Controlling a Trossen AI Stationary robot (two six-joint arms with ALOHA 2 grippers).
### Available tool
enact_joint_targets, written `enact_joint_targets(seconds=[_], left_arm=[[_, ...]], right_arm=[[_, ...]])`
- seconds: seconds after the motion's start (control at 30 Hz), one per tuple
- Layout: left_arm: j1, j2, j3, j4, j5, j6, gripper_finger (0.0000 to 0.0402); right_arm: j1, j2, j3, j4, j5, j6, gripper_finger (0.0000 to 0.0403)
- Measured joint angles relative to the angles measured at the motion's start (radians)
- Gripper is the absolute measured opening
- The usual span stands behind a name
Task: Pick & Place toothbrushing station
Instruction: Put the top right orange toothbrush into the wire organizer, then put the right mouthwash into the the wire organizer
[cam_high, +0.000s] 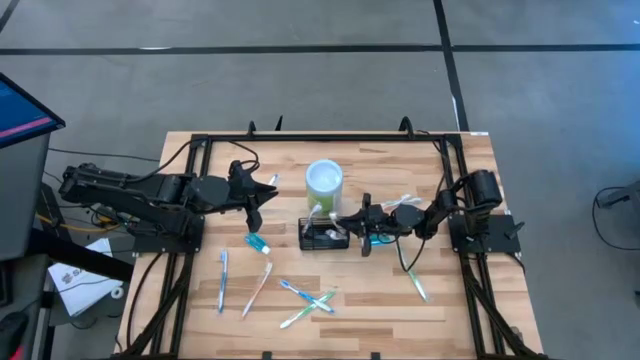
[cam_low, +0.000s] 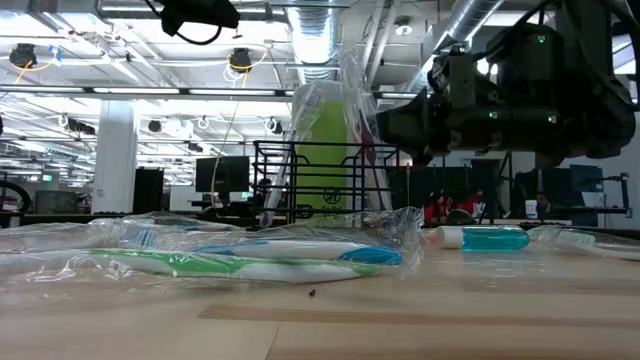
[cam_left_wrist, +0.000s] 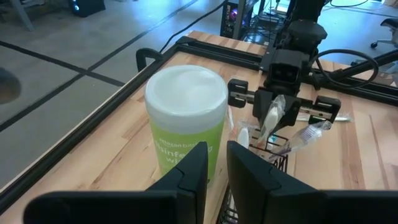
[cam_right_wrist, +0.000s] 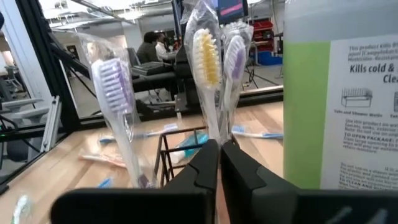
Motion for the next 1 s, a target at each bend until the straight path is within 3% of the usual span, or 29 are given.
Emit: enact_joint_targets(seconds=[0.37,0.67,0.8,1.0], left_arm=[[0.000,0.000,0.000,-0.001,0.000,0.000,0.0053],[0.000,0.000,0.000,-0.002,0.003,0.000,0.0053],[0.000,0.000,0.000,-0.002,0.002,0.001,0.0053],[0.000,0.000,0.000,-0.002,0.002,0.004,0.0053]], right_arm=[[-0.003,-0.004,-0.001,-0.001,0.005,-0.042,0.0110],[0.003,-0.156,-0.102,-0.021,0.026,-0.048,0.0117],[0.020,-0.255,-0.127,-0.158,0.027,-0.023,0.0116],[0.048,-0.419,-0.114,-0.514,0.027,0.044,0.0116]])
